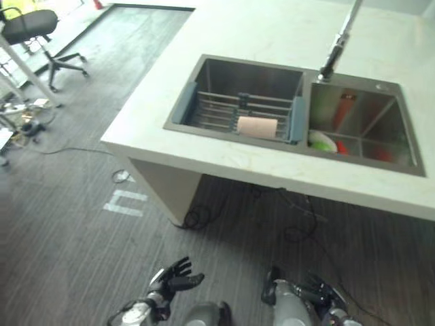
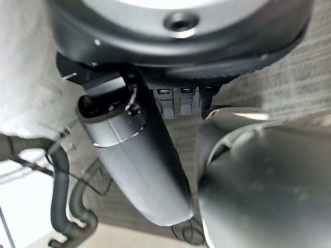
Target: Place the dishes in the dishwasher.
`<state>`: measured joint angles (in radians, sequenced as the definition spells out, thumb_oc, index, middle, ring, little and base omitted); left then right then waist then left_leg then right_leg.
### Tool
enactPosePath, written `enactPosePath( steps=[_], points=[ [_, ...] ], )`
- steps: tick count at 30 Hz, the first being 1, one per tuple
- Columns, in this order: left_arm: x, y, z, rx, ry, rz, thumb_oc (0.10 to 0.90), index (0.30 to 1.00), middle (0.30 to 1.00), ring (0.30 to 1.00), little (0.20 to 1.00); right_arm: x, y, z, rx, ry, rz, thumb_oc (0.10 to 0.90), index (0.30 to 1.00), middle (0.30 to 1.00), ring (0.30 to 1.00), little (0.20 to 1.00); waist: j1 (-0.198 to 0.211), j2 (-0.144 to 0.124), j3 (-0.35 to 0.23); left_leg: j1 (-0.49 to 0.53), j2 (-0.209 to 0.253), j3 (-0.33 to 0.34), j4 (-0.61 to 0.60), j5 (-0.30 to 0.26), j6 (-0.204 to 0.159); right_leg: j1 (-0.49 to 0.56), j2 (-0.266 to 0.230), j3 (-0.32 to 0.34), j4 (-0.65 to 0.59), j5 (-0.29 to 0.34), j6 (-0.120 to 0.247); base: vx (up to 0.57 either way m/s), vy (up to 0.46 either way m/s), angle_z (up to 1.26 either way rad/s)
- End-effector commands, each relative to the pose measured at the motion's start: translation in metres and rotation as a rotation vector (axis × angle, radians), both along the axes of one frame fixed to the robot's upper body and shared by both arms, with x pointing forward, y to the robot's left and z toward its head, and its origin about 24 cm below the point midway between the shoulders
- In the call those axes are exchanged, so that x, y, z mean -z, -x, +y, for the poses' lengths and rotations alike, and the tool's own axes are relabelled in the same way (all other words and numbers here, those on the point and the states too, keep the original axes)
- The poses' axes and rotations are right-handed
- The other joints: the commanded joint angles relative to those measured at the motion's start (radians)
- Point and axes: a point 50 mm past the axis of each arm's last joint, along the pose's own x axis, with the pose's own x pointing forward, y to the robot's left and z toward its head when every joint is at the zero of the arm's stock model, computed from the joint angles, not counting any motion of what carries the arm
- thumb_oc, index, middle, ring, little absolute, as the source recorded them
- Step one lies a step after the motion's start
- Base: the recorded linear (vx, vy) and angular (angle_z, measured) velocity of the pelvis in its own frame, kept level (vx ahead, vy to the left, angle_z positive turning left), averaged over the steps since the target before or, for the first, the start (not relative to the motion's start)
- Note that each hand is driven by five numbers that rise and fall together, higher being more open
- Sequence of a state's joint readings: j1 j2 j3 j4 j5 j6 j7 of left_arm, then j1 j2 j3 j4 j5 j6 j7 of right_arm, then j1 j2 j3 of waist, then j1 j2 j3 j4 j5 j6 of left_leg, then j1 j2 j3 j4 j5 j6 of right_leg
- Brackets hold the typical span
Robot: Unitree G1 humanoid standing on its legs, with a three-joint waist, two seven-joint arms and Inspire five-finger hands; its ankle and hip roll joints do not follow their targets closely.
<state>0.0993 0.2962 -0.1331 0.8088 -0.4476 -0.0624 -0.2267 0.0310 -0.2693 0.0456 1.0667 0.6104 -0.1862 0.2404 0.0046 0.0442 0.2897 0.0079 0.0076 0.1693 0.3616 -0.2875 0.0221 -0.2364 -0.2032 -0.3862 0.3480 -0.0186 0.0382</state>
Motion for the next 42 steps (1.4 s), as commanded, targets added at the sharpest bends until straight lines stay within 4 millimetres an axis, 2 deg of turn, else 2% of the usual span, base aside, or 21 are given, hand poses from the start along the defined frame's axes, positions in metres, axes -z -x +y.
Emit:
enactPosePath(
  steps=[1,2,3,4,5,6,7,8,9,10,13,20,27,30,31,32,35,37,38,40,42],
  points=[
    [-0.009,-0.014,-0.012,0.047,0.012,-0.079,0.8,0.9,0.9,0.9,0.9,-0.018,-0.021,-0.021,-0.056,0.086,-0.111,0.8,0.9,0.9,0.9,0.9,-0.005,-0.009,-0.037,0.002,0.046,0.078,-0.062,0.057,-0.02,0.11,0.009,0.007,-0.048,-0.054,0.081,0.22,-0.296,0.31],
    [-0.008,-0.013,-0.013,0.044,0.014,-0.076,0.8,0.9,0.9,0.9,0.9,-0.019,-0.022,-0.021,-0.065,0.09,-0.112,0.8,0.9,0.9,0.9,0.9,-0.002,-0.006,-0.04,0.02,0.049,0.065,-0.062,0.036,-0.029,0.122,0.019,0.021,-0.048,-0.078,0.088,0.14,-0.315,0.3],
    [-0.006,-0.013,-0.016,0.037,0.017,-0.075,0.8,0.9,0.9,0.9,0.9,-0.02,-0.024,-0.023,-0.076,0.101,-0.117,0.8,0.9,0.9,0.9,0.9,-0.004,-0.019,-0.037,0.025,0.044,0.076,-0.062,0.075,-0.034,0.118,0.012,0.015,-0.048,-0.072,0.06,0.23,-0.205,0.12],
    [-0.004,-0.012,-0.017,0.034,0.019,-0.074,0.8,0.9,0.9,0.9,0.9,-0.021,-0.026,-0.025,-0.083,0.113,-0.118,0.8,0.9,0.9,0.9,0.9,0.005,-0.027,-0.035,0.049,0.047,0.068,-0.062,0.13,-0.059,0.145,0.018,0.036,-0.048,-0.108,0.053,0.09,-0.307,-0.04],
    [-0.003,-0.013,-0.019,0.033,0.024,-0.081,0.8,0.9,0.9,0.9,0.9,-0.024,-0.029,-0.029,-0.083,0.122,-0.128,0.8,0.9,0.9,0.9,0.9,0.02,-0.049,-0.017,-0.026,0.041,0.054,0.038,0.207,-0.063,0.148,0.008,0.045,-0.048,-0.108,0.025,0.16,-0.274,-0.04],
    [-0.003,-0.011,-0.018,0.027,0.023,-0.078,0.8,0.9,0.9,0.9,0.9,-0.026,-0.03,-0.033,-0.084,0.127,-0.131,0.8,0.9,0.9,0.9,0.9,0.033,-0.048,-0.005,-0.083,0.039,0.022,0.093,0.224,-0.063,0.159,0.017,0.064,-0.048,-0.117,0.019,0.07,-0.193,-0.01],
    [-0.002,-0.009,-0.017,0.02,0.023,-0.07,0.8,0.9,0.9,0.9,0.9,-0.026,-0.029,-0.034,-0.083,0.127,-0.129,0.8,0.9,0.9,0.9,0.9,0.042,-0.045,0.0,-0.097,0.034,0.005,0.079,0.227,-0.061,0.167,0.022,0.072,-0.048,-0.121,0.021,0.22,-0.016,-0.41],
    [0.001,-0.003,-0.015,0.003,0.023,-0.058,0.8,0.9,0.9,0.9,0.9,-0.026,-0.03,-0.035,-0.091,0.128,-0.127,0.8,0.9,0.9,0.9,0.9,0.054,-0.038,0.002,-0.087,0.018,-0.023,0.0,0.225,-0.054,0.171,0.03,0.087,-0.048,-0.125,0.03,0.28,0.147,-0.67],
    [0.004,0.003,-0.013,-0.012,0.02,-0.044,0.8,0.9,0.9,0.9,0.9,-0.026,-0.031,-0.034,-0.106,0.129,-0.12,0.8,0.9,0.9,0.9,0.9,0.063,-0.013,0.002,-0.104,0.029,-0.069,-0.062,0.205,-0.06,0.176,0.054,0.096,-0.048,-0.134,0.038,0.31,0.269,-1.04],
    [0.006,0.005,-0.014,-0.005,0.015,-0.037,0.8,0.9,0.9,0.9,0.9,-0.024,-0.029,-0.035,-0.099,0.132,-0.113,0.8,0.9,0.9,0.9,0.9,0.069,0.013,0.0,-0.186,0.074,-0.109,-0.062,0.246,-0.094,0.184,0.077,0.101,-0.048,-0.151,0.038,0.21,0.265,-0.73],
    [0.009,0.005,-0.014,0.01,-0.013,-0.026,0.8,0.9,0.9,0.9,0.9,-0.02,-0.021,-0.035,-0.071,0.128,-0.086,0.8,0.9,0.9,0.9,0.9,0.051,0.023,-0.012,-0.176,0.097,-0.073,-0.062,0.21,-0.102,0.19,0.053,0.077,-0.048,-0.156,0.049,0.08,0.223,-0.29],
    [0.015,0.006,-0.006,-0.043,-0.043,0.026,0.8,0.9,0.9,0.9,0.9,-0.007,-0.005,-0.031,-0.062,0.12,0.016,0.8,0.9,0.9,0.9,0.9,0.031,0.033,-0.053,-0.143,0.063,-0.076,-0.062,0.147,-0.086,0.168,0.035,0.088,-0.048,-0.143,0.067,0.06,0.118,-0.17],
    [0.023,0.021,0.001,-0.138,-0.042,0.118,0.8,0.9,0.9,0.9,0.9,-0.002,0.007,-0.031,0.0,0.107,0.057,0.8,0.9,0.9,0.9,0.9,0.027,0.021,-0.067,-0.125,0.05,-0.052,-0.062,0.119,-0.06,0.171,0.027,0.102,-0.048,-0.142,0.078,0.02,0.063,-0.1],
    [0.024,0.032,0.017,-0.299,-0.047,0.138,0.8,0.9,0.9,0.9,0.9,-0.002,0.012,-0.038,0.073,0.093,0.06,0.8,0.9,0.9,0.9,0.9,0.022,0.018,-0.065,-0.11,0.052,-0.038,-0.062,0.107,-0.056,0.182,0.024,0.106,-0.048,-0.148,0.081,0.03,0.076,-0.12],
    [0.019,0.043,0.043,-0.482,-0.075,0.118,0.8,0.9,0.9,0.9,0.9,-0.005,0.014,-0.046,0.097,0.1,0.061,0.8,0.9,0.9,0.9,0.9,0.021,0.019,-0.066,-0.106,0.051,-0.034,-0.062,0.103,-0.054,0.182,0.021,0.111,-0.048,-0.151,0.083,0.03,0.111,-0.15],
    [0.016,0.047,0.055,-0.558,-0.092,0.099,0.8,0.9,0.9,0.9,0.9,-0.005,0.016,-0.049,0.103,0.102,0.063,0.8,0.9,0.9,0.9,0.9,0.022,0.021,-0.066,-0.106,0.05,-0.034,-0.062,0.102,-0.053,0.181,0.02,0.112,-0.048,-0.152,0.084,0.01,0.131,-0.13],
    [-0.015,0.068,0.121,-0.866,-0.257,-0.052,0.8,0.9,0.9,0.9,0.9,-0.008,0.025,-0.063,0.143,0.105,0.077,0.8,0.9,0.9,0.9,0.9,0.036,0.025,-0.068,-0.105,0.046,-0.039,-0.062,0.1,-0.048,0.183,0.014,0.112,-0.048,-0.158,0.088,0.01,0.073,-0.04],
    [-0.045,0.071,0.159,-0.934,-0.433,-0.154,0.8,0.9,0.9,0.9,0.9,-0.009,0.03,-0.067,0.162,0.104,0.083,0.8,0.9,0.9,0.9,0.9,0.045,0.027,-0.074,-0.111,0.045,-0.041,-0.062,0.104,-0.046,0.178,0.011,0.108,-0.048,-0.155,0.089,0.0,0.048,0.02],
    [-0.074,0.075,0.19,-1.015,-0.598,-0.197,0.8,0.9,0.9,0.9,0.9,-0.008,0.036,-0.068,0.177,0.105,0.088,0.8,0.9,0.9,0.9,0.9,0.056,0.03,-0.076,-0.106,0.044,-0.044,-0.062,0.098,-0.044,0.185,0.009,0.104,-0.048,-0.161,0.092,0.0,0.043,0.05],
    [-0.117,0.08,0.223,-1.083,-0.858,-0.252,0.8,0.9,0.9,0.9,0.9,-0.007,0.04,-0.068,0.189,0.104,0.089,0.8,0.9,0.9,0.9,0.9,0.068,0.035,-0.081,-0.107,0.043,-0.048,-0.062,0.097,-0.04,0.186,0.007,0.099,-0.048,-0.163,0.096,0.0,0.02,0.04],
    [-0.193,0.076,0.257,-1.112,-1.245,-0.413,0.8,0.9,0.9,0.9,0.9,-0.005,0.04,-0.063,0.186,0.101,0.088,0.8,0.9,0.9,0.9,0.9,0.084,0.037,-0.089,-0.109,0.043,-0.051,-0.062,0.095,-0.036,0.19,0.007,0.092,-0.048,-0.164,0.1,-0.01,-0.02,0.03]
  ],
)
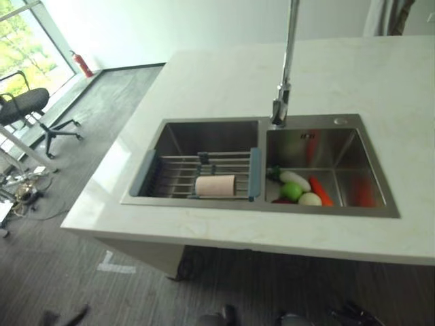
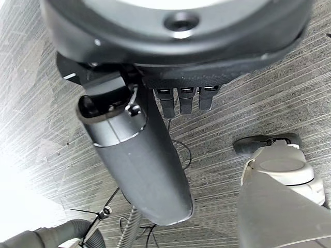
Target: Place the dishes in the dishwasher.
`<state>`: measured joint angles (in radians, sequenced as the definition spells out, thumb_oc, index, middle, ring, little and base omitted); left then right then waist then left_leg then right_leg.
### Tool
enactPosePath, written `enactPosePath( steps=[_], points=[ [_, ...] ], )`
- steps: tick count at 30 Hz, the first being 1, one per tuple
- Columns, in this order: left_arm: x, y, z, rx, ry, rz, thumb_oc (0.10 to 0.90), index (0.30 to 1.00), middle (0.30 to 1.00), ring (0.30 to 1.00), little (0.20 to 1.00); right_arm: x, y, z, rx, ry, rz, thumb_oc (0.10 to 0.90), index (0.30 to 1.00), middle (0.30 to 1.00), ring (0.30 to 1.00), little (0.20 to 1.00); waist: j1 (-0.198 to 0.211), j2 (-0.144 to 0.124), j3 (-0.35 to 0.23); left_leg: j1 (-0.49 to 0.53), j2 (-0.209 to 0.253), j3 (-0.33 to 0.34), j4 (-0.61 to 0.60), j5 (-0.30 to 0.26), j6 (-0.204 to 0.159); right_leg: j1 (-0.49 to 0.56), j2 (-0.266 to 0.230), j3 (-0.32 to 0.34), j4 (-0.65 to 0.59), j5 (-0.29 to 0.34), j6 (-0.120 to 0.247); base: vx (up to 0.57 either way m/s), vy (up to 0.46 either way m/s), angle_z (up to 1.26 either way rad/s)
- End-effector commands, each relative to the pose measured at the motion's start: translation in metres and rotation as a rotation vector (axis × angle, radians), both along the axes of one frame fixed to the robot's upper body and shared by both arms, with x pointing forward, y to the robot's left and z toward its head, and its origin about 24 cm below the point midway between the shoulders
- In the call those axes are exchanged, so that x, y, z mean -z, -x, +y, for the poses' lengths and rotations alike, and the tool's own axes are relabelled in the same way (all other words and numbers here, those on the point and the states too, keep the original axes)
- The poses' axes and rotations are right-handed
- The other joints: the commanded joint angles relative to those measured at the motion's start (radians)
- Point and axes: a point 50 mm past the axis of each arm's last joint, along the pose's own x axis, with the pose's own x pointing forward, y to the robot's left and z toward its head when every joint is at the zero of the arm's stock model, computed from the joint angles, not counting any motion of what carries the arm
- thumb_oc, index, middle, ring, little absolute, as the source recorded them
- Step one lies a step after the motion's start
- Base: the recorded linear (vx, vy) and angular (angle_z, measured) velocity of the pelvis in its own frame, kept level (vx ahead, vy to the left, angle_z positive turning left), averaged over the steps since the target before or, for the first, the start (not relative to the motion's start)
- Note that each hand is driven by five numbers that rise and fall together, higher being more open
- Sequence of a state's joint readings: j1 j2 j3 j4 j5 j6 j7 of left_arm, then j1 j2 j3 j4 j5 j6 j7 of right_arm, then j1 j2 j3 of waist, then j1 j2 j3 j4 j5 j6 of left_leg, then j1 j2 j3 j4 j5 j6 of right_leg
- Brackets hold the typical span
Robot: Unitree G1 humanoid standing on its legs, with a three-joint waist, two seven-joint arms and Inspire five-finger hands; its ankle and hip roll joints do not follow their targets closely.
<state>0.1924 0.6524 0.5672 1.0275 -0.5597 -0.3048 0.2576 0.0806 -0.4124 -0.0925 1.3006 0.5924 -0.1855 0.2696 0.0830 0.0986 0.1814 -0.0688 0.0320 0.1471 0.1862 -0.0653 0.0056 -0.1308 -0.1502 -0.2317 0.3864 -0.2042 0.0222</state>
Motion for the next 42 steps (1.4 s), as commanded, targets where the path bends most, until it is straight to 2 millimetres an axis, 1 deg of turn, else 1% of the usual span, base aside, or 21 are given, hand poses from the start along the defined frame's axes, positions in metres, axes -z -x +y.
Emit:
enactPosePath(
  steps=[1,2,3,4,5,6,7,8,9,10,11,13,14,15,18,22,25,31,37,42],
  points=[
    [-0.144,-0.029,0.042,-0.066,-0.758,0.031,0.8,0.9,0.9,0.9,0.9,-0.003,-0.035,0.013,-0.001,-0.022,-0.135,0.8,0.9,0.9,0.9,0.9,0.013,-0.017,0.011,-0.032,0.021,-0.026,0.114,-0.13,-0.019,0.086,-0.045,-0.067,-0.086,0.02,0.116,0.0,-0.045,0.04],
    [-0.17,-0.034,0.045,-0.074,-0.859,0.017,0.8,0.9,0.9,0.9,0.9,-0.002,-0.037,0.015,-0.001,-0.025,-0.135,0.8,0.9,0.9,0.9,0.9,0.015,-0.018,0.006,-0.03,0.022,-0.023,0.114,-0.132,-0.019,0.087,-0.045,-0.068,-0.086,0.019,0.117,0.01,-0.043,0.05],
    [-0.192,-0.038,0.045,-0.074,-0.937,-0.004,0.8,0.9,0.9,0.9,0.9,-0.002,-0.039,0.017,-0.002,-0.027,-0.134,0.8,0.9,0.9,0.9,0.9,0.016,-0.018,0.002,-0.028,0.023,-0.021,0.114,-0.134,-0.02,0.089,-0.044,-0.069,-0.086,0.018,0.117,0.02,-0.039,0.04],
    [-0.218,-0.045,0.043,-0.063,-1.02,-0.031,0.8,0.9,0.9,0.9,0.9,-0.002,-0.04,0.018,-0.001,-0.03,-0.132,0.8,0.9,0.9,0.9,0.9,0.018,-0.018,-0.003,-0.026,0.024,-0.018,0.114,-0.136,-0.021,0.092,-0.044,-0.07,-0.086,0.017,0.117,0.04,-0.055,0.02],
    [-0.254,-0.056,0.035,-0.013,-1.133,-0.095,0.8,0.9,0.9,0.9,0.9,-0.001,-0.043,0.021,-0.002,-0.036,-0.127,0.8,0.9,0.9,0.9,0.9,0.018,-0.018,-0.01,-0.022,0.024,-0.015,0.114,-0.139,-0.022,0.095,-0.043,-0.071,-0.086,0.015,0.118,0.04,-0.063,0.01],
    [-0.272,-0.063,0.026,0.037,-1.198,-0.142,0.8,0.9,0.9,0.9,0.9,0.0,-0.044,0.023,-0.002,-0.04,-0.123,0.8,0.9,0.9,0.9,0.9,0.017,-0.019,-0.015,-0.02,0.023,-0.013,0.114,-0.141,-0.023,0.096,-0.043,-0.071,-0.086,0.014,0.118,0.05,-0.07,0.0],
    [-0.288,-0.074,0.015,0.124,-1.253,-0.207,0.8,0.9,0.9,0.9,0.9,0.001,-0.045,0.025,0.0,-0.047,-0.117,0.8,0.9,0.9,0.9,0.9,0.014,-0.021,-0.019,-0.017,0.023,-0.011,0.114,-0.144,-0.024,0.098,-0.042,-0.068,-0.086,0.014,0.119,0.05,-0.074,0.01],
    [-0.308,-0.093,-0.008,0.355,-1.277,-0.369,0.8,0.9,0.9,0.9,0.9,0.003,-0.044,0.029,0.001,-0.055,-0.103,0.8,0.9,0.9,0.9,0.9,0.007,-0.022,-0.026,-0.011,0.022,-0.006,0.114,-0.148,-0.025,0.098,-0.04,-0.063,-0.086,0.014,0.121,0.05,-0.074,0.02],
    [-0.317,-0.106,-0.025,0.552,-1.215,-0.519,0.8,0.9,0.9,0.9,0.9,0.005,-0.041,0.031,0.003,-0.062,-0.093,0.8,0.9,0.9,0.9,0.9,0.002,-0.024,-0.028,-0.009,0.022,-0.005,0.114,-0.15,-0.025,0.099,-0.039,-0.06,-0.086,0.014,0.121,0.05,-0.066,0.02],
    [-0.32,-0.118,-0.039,0.68,-1.148,-0.616,0.8,0.9,0.9,0.9,0.9,0.006,-0.039,0.032,0.008,-0.066,-0.085,0.8,0.9,0.9,0.9,0.9,0.0,-0.025,-0.029,-0.006,0.022,-0.004,0.114,-0.152,-0.026,0.1,-0.038,-0.058,-0.086,0.013,0.123,0.04,-0.062,0.01],
    [-0.316,-0.137,-0.062,0.867,-1.041,-0.703,0.8,0.9,0.9,0.9,0.9,0.008,-0.034,0.035,0.01,-0.074,-0.07,0.8,0.9,0.9,0.9,0.9,-0.006,-0.028,-0.03,-0.004,0.022,-0.004,0.114,-0.153,-0.027,0.099,-0.036,-0.053,-0.086,0.013,0.125,0.03,-0.055,-0.02],
    [-0.301,-0.158,-0.087,1.048,-0.987,-0.671,0.8,0.9,0.9,0.9,0.9,0.01,-0.028,0.037,0.013,-0.08,-0.05,0.8,0.9,0.9,0.9,0.9,-0.016,-0.031,-0.029,-0.002,0.022,0.0,0.114,-0.147,-0.027,0.094,-0.032,-0.043,-0.086,0.023,0.127,0.02,-0.047,-0.08],
    [-0.294,-0.166,-0.096,1.112,-0.97,-0.634,0.8,0.9,0.9,0.9,0.9,0.012,-0.023,0.037,0.017,-0.083,-0.039,0.8,0.9,0.9,0.9,0.9,-0.021,-0.032,-0.03,0.004,0.022,0.001,0.114,-0.153,-0.027,0.096,-0.03,-0.038,-0.086,0.019,0.13,0.01,-0.042,-0.26],
    [-0.287,-0.175,-0.104,1.188,-0.94,-0.591,0.8,0.9,0.9,0.9,0.9,0.013,-0.019,0.037,0.026,-0.087,-0.028,0.8,0.9,0.9,0.9,0.9,-0.027,-0.033,-0.032,-0.001,0.022,0.003,0.114,-0.146,-0.026,0.088,-0.027,-0.032,-0.086,0.029,0.13,0.03,-0.04,-0.37],
    [-0.271,-0.194,-0.12,1.343,-0.836,-0.505,0.8,0.9,0.9,0.9,0.9,0.014,-0.01,0.035,0.044,-0.093,-0.006,0.8,0.9,0.9,0.9,0.9,-0.047,-0.035,-0.03,0.003,0.024,0.012,0.114,-0.146,-0.024,0.082,-0.023,-0.017,-0.086,0.036,0.136,0.02,-0.03,-0.27],
    [-0.258,-0.212,-0.131,1.442,-0.762,-0.382,0.8,0.9,0.9,0.9,0.9,0.014,-0.004,0.032,0.05,-0.094,-0.002,0.8,0.9,0.9,0.9,0.9,-0.067,-0.032,-0.028,0.007,0.027,0.026,0.114,-0.144,-0.023,0.074,-0.02,0.0,-0.086,0.045,0.142,0.02,-0.008,-0.16],
    [-0.25,-0.224,-0.136,1.505,-0.744,-0.239,0.8,0.9,0.9,0.9,0.9,0.013,-0.005,0.032,0.042,-0.098,-0.012,0.8,0.9,0.9,0.9,0.9,-0.086,-0.031,-0.022,0.008,0.028,0.039,0.114,-0.144,-0.022,0.063,-0.02,0.015,-0.086,0.056,0.149,0.01,-0.006,-0.01],
    [-0.245,-0.238,-0.138,1.556,-0.778,-0.036,0.8,0.9,0.9,0.9,0.9,0.012,-0.006,0.032,0.03,-0.102,-0.026,0.8,0.9,0.9,0.9,0.9,-0.111,-0.027,-0.012,0.005,0.028,0.057,0.114,-0.141,-0.021,0.044,-0.02,0.036,-0.086,0.069,0.158,0.01,-0.008,-0.06],
    [-0.241,-0.247,-0.143,1.602,-0.764,0.057,0.8,0.9,0.9,0.9,0.9,0.012,-0.005,0.031,0.027,-0.099,-0.011,0.8,0.9,0.9,0.9,0.9,-0.133,-0.022,-0.001,-0.001,0.026,0.075,0.114,-0.142,-0.019,0.025,-0.023,0.051,-0.086,0.081,0.166,0.0,-0.002,-0.09],
    [-0.236,-0.253,-0.153,1.678,-0.745,0.116,0.8,0.9,0.9,0.9,0.9,0.012,-0.005,0.03,0.024,-0.093,-0.01,0.8,0.9,0.9,0.9,0.9,-0.15,-0.015,0.014,-0.009,0.022,0.089,0.114,-0.141,-0.015,0.007,-0.027,0.065,-0.086,0.093,0.171,-0.02,0.003,-0.14]
  ],
)
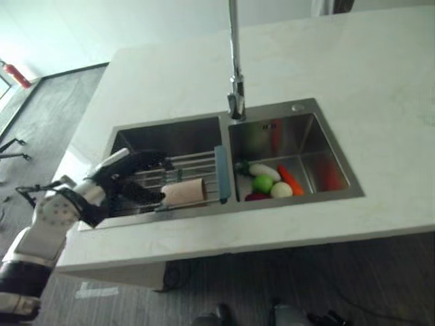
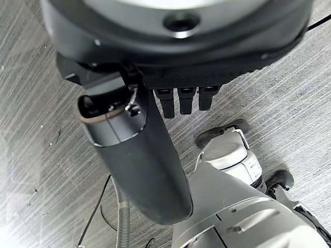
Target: Place the dishes in the dishwasher.
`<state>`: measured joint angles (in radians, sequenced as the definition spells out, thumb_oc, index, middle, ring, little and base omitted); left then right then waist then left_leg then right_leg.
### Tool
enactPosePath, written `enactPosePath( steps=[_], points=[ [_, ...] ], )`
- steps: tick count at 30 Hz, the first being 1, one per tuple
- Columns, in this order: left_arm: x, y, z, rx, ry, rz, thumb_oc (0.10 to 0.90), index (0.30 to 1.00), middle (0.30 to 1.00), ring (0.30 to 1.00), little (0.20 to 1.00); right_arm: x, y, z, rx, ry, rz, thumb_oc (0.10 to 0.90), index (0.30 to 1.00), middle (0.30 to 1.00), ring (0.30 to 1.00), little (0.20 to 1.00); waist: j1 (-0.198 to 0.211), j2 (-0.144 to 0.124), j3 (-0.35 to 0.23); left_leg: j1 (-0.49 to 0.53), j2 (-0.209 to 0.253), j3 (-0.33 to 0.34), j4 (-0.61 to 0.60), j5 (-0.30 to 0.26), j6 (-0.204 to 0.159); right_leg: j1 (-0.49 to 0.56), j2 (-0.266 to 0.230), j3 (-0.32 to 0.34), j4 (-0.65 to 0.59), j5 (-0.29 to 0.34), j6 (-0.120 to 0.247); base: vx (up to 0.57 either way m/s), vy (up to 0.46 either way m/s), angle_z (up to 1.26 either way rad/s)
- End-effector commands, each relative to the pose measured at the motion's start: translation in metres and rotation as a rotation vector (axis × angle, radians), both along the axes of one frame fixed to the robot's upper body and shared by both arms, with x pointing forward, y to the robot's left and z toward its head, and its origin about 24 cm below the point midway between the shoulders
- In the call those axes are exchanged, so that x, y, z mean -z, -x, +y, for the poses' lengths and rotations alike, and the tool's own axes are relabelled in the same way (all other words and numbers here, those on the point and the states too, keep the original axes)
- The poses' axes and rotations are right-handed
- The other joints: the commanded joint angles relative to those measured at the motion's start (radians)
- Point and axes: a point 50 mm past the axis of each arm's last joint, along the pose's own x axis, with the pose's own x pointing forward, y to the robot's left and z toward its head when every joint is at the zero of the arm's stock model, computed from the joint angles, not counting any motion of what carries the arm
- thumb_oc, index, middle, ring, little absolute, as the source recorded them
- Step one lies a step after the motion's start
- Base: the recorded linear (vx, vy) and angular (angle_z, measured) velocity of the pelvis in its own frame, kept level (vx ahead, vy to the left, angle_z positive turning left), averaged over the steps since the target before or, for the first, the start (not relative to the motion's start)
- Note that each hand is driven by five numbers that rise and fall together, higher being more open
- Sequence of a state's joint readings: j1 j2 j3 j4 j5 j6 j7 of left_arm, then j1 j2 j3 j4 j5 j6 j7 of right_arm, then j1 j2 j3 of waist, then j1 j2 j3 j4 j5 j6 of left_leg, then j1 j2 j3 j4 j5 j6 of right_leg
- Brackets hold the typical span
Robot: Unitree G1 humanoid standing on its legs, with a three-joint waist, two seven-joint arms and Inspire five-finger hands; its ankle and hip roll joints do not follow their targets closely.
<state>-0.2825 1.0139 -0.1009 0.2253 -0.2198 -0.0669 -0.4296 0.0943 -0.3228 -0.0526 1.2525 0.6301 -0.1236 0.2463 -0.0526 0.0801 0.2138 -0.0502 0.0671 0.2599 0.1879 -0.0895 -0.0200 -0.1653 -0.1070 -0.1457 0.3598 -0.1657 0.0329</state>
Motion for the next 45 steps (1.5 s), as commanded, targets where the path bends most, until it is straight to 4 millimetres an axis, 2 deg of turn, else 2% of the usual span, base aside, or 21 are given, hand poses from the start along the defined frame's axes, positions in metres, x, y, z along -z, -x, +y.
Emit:
enactPosePath(
  steps=[1,7,14,22,27,28,36,45],
  points=[
    [-0.07,-0.007,0.0,0.028,-0.088,-0.228,0.8,0.9,0.9,0.9,0.9,-0.005,-0.005,-0.008,0.011,0.026,-0.035,0.8,0.9,0.9,0.9,0.9,-0.015,0.004,-0.017,-0.029,-0.014,-0.023,0.112,-0.117,0.011,0.04,-0.07,-0.02,-0.06,0.055,0.161,-0.02,0.001,-0.15],
    [-0.072,-0.015,-0.011,0.043,-0.122,-0.198,0.8,0.9,0.9,0.9,0.9,-0.008,-0.014,-0.01,0.001,0.032,-0.06,0.8,0.9,0.9,0.9,0.9,-0.03,0.015,-0.005,-0.04,-0.018,-0.013,0.112,-0.112,0.011,0.023,-0.072,-0.007,-0.06,0.064,0.165,-0.01,-0.002,-0.03],
    [-0.071,-0.016,-0.011,0.053,-0.185,-0.139,0.8,0.9,0.9,0.9,0.9,-0.009,-0.017,-0.011,0.004,0.036,-0.077,0.8,0.9,0.9,0.9,0.9,-0.041,0.03,0.011,-0.048,-0.028,-0.009,0.112,-0.111,0.011,0.013,-0.079,0.005,-0.06,0.071,0.17,0.0,0.002,-0.04],
    [-0.072,-0.017,-0.002,-0.014,-0.269,-0.124,0.8,0.9,0.9,0.9,0.9,-0.011,-0.02,-0.01,0.033,0.035,-0.104,0.8,0.9,0.9,0.9,0.9,-0.057,0.043,0.035,-0.061,-0.037,-0.001,0.112,-0.107,0.015,-0.002,-0.086,0.022,-0.06,0.081,0.175,0.0,0.009,-0.05],
    [-0.07,-0.018,0.002,-0.045,-0.321,-0.094,0.8,0.9,0.9,0.9,0.9,-0.012,-0.018,-0.015,0.054,0.045,-0.108,0.8,0.9,0.9,0.9,0.9,-0.064,0.053,0.049,-0.071,-0.043,-0.001,0.112,-0.104,0.015,-0.011,-0.088,0.029,-0.06,0.084,0.177,-0.01,0.024,-0.01],
    [-0.071,-0.02,0.002,-0.039,-0.388,-0.068,0.8,0.9,0.9,0.9,0.9,-0.015,-0.02,-0.02,0.058,0.06,-0.129,0.8,0.9,0.9,0.9,0.9,-0.069,0.063,0.063,-0.079,-0.047,-0.001,0.112,-0.101,0.015,-0.019,-0.092,0.033,-0.06,0.088,0.179,-0.01,0.062,-0.04],
    [-0.071,-0.022,-0.002,0.006,-0.474,0.059,0.8,0.9,0.9,0.9,0.9,-0.021,-0.03,-0.025,0.044,0.074,-0.161,0.8,0.9,0.9,0.9,0.9,-0.075,0.066,0.078,-0.09,-0.048,0.004,0.112,-0.097,0.014,-0.027,-0.094,0.03,-0.06,0.091,0.182,0.0,0.015,-0.02],
    [-0.077,-0.025,-0.003,0.004,-0.501,0.073,0.8,0.9,0.9,0.9,0.9,-0.023,-0.039,-0.025,0.023,0.075,-0.181,0.8,0.9,0.9,0.9,0.9,-0.069,0.068,0.087,-0.096,-0.048,-0.001,0.112,-0.091,0.011,-0.028,-0.092,0.022,-0.06,0.09,0.178,0.0,0.0,0.0]
  ],
)
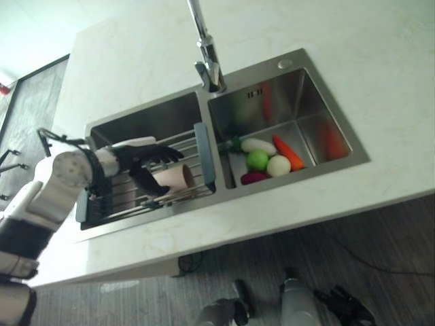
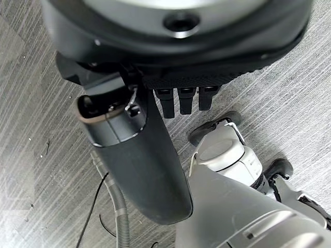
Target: Place the dishes in the dishwasher.
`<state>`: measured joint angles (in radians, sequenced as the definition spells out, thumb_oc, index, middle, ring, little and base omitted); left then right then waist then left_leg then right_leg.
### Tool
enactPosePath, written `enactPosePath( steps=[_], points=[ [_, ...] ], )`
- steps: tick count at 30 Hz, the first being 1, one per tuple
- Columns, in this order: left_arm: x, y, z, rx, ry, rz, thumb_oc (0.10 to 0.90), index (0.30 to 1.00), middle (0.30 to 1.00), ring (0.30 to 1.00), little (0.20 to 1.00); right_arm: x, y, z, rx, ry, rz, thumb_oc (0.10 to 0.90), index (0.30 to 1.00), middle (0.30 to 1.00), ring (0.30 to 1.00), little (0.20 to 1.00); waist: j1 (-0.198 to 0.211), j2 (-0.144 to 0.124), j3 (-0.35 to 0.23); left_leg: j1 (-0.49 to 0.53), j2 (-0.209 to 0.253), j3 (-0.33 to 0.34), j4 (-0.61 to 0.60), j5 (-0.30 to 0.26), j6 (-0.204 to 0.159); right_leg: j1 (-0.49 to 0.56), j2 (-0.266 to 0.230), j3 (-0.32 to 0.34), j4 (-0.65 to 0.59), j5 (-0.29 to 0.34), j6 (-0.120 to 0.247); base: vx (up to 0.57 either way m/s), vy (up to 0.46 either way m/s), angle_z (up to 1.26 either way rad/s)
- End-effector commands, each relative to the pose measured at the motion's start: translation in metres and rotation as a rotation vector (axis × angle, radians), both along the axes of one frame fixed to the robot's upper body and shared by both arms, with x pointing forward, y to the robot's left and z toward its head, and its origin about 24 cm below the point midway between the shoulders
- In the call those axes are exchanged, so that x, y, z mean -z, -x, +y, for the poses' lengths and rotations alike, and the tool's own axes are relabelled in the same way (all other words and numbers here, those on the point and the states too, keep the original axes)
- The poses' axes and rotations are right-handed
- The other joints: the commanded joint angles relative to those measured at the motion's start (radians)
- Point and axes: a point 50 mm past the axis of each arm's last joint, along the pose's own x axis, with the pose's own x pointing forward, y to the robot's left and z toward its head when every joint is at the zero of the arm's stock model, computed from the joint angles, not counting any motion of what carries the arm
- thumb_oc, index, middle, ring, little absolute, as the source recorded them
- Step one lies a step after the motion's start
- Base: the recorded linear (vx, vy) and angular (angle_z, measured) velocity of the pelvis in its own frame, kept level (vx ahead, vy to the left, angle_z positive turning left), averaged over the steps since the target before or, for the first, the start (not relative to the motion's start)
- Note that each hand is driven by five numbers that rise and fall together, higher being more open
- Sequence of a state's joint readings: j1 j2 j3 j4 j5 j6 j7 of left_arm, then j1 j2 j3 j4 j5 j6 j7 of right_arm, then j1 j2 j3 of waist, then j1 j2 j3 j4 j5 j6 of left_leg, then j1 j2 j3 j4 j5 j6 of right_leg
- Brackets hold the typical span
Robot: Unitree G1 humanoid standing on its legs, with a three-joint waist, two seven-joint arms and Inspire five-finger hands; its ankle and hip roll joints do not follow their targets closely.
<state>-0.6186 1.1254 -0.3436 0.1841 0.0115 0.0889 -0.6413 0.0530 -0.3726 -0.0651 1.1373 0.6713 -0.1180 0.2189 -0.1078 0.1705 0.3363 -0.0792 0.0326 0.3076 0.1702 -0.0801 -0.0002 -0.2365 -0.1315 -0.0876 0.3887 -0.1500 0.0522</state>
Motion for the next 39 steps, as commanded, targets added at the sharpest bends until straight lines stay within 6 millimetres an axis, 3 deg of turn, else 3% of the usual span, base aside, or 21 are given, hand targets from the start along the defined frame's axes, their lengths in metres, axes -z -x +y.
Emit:
enactPosePath(
  steps=[1,14,27,32,39],
  points=[
    [-0.027,0.004,0.026,-0.108,-0.095,-0.061,0.8,0.9,0.9,0.9,0.9,-0.004,0.002,-0.007,0.012,0.015,-0.036,0.8,0.9,0.9,0.9,0.9,-0.013,-0.022,-0.035,-0.068,-0.013,-0.049,0.13,-0.1,-0.009,0.043,-0.067,-0.037,-0.089,0.074,0.159,0.0,0.005,0.03],
    [-0.027,0.007,0.033,-0.128,-0.106,0.039,0.8,0.9,0.9,0.9,0.9,-0.009,-0.007,-0.011,-0.009,0.028,-0.048,0.8,0.9,0.9,0.9,0.9,-0.006,-0.024,-0.015,-0.08,-0.011,-0.053,0.13,-0.093,-0.012,0.035,-0.07,-0.047,-0.089,0.079,0.159,0.0,0.002,0.01],
    [-0.029,0.01,0.059,-0.212,-0.257,-0.09,0.8,0.9,0.9,0.9,0.9,-0.014,-0.021,-0.008,-0.04,0.029,-0.1,0.8,0.9,0.9,0.9,0.9,0.001,-0.036,0.012,-0.105,-0.004,-0.056,0.13,-0.084,-0.014,0.014,-0.07,-0.055,-0.089,0.087,0.157,0.0,0.0,0.0],
    [-0.028,0.006,0.052,-0.13,-0.304,-0.113,0.8,0.9,0.9,0.9,0.9,-0.021,-0.03,-0.013,-0.063,0.053,-0.119,0.8,0.9,0.9,0.9,0.9,-0.013,-0.042,0.033,-0.117,0.005,-0.044,0.13,-0.079,-0.018,-0.004,-0.069,-0.053,-0.089,0.094,0.155,-0.02,0.073,-0.01],
    [-0.071,-0.009,0.016,0.036,-0.401,-0.317,0.8,0.9,0.9,0.9,0.9,-0.029,-0.047,-0.014,-0.129,0.068,-0.16,0.8,0.9,0.9,0.9,0.9,-0.022,-0.07,0.102,-0.17,0.019,-0.046,0.13,-0.07,-0.023,-0.059,-0.068,-0.058,-0.089,0.109,0.158,-0.07,0.017,-0.02]
  ],
)
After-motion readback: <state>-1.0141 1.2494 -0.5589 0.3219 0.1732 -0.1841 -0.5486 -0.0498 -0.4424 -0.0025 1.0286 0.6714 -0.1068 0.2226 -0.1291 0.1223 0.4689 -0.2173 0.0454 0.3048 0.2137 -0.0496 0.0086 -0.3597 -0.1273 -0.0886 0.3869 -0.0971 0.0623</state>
